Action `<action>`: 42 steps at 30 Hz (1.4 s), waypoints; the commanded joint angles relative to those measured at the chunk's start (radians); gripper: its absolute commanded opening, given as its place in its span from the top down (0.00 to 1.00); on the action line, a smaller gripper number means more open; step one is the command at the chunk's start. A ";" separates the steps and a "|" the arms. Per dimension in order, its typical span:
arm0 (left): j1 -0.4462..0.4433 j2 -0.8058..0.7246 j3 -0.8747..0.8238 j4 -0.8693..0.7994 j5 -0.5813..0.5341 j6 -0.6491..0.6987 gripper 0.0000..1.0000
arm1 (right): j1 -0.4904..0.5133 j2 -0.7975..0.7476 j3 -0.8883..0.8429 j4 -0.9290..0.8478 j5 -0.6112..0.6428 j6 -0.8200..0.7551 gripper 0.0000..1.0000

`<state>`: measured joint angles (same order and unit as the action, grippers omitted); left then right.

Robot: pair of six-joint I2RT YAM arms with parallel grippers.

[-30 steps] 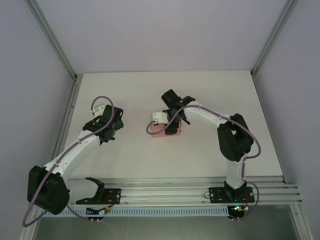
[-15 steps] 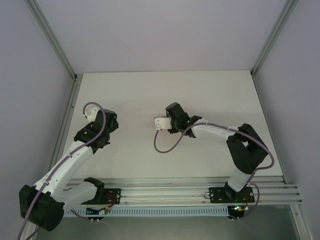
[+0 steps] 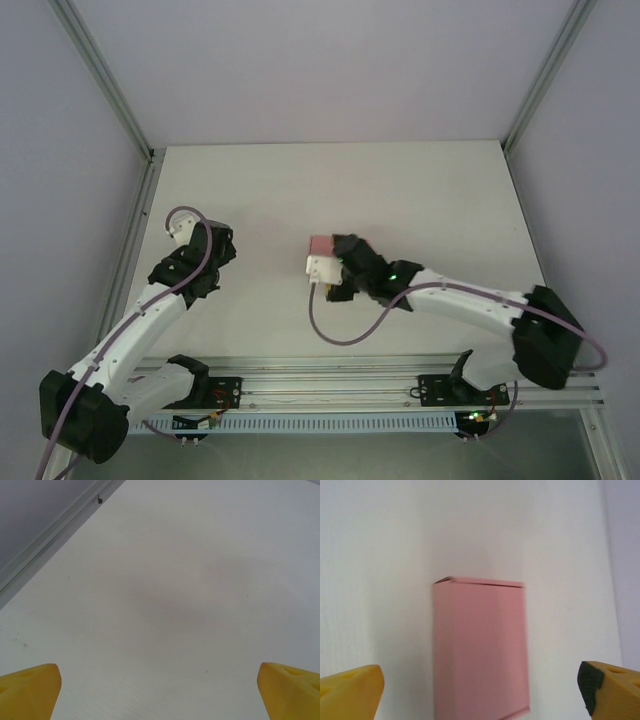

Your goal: Assemble paper box

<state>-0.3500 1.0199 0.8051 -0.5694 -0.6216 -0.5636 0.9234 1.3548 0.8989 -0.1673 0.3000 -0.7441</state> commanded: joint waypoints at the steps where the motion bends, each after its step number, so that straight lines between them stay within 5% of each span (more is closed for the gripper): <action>1: 0.065 0.036 -0.017 0.142 -0.002 0.065 0.00 | -0.181 -0.068 0.011 0.027 -0.077 0.346 0.00; 3: 0.124 0.067 -0.057 0.260 0.061 0.108 0.00 | -0.344 -0.096 -0.017 0.065 -0.118 0.548 0.00; 7: 0.202 0.132 -0.204 0.642 0.104 0.218 0.00 | -0.582 -0.137 -0.224 0.361 0.025 0.766 0.00; 10: 0.249 0.153 -0.309 0.843 0.126 0.220 0.00 | -0.732 -0.149 -0.369 0.534 -0.097 0.847 0.00; 13: 0.277 0.193 -0.439 1.168 0.214 0.317 0.00 | -0.764 -0.109 -0.484 0.745 -0.125 0.787 0.00; 16: 0.287 0.228 -0.429 1.193 0.329 0.423 0.00 | -0.787 0.002 -0.591 1.080 -0.178 0.764 0.00; 19: 0.286 0.298 -0.477 1.332 0.271 0.446 0.00 | -0.789 0.125 -0.584 1.179 -0.158 0.758 0.00; 23: 0.286 0.467 -0.629 1.786 0.276 0.469 0.00 | -0.826 0.226 -0.604 1.319 -0.206 0.795 0.00; 24: 0.286 0.521 -0.635 1.876 0.313 0.497 0.00 | -0.827 0.202 -0.586 1.239 -0.192 0.810 0.00; 26: 0.285 0.538 -0.610 1.820 0.405 0.522 0.00 | -0.859 0.204 -0.528 1.130 -0.209 0.851 0.00; 28: 0.286 0.598 -0.507 1.714 0.359 0.518 0.00 | -0.884 0.188 -0.506 1.056 -0.211 0.884 0.00; 30: 0.284 0.555 -0.402 1.434 0.394 0.525 0.00 | -0.888 0.199 -0.510 1.089 -0.211 0.887 0.00; 32: 0.269 0.577 -0.446 1.558 0.412 0.554 0.00 | -0.888 0.202 -0.511 1.092 -0.211 0.887 0.00; 42: 0.269 0.575 -0.426 1.517 0.390 0.544 0.00 | -0.887 0.201 -0.510 1.090 -0.214 0.886 0.00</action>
<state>-0.0761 1.5944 0.3748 0.9428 -0.2436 -0.0341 0.0372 1.5551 0.3817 0.9005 0.1059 0.1238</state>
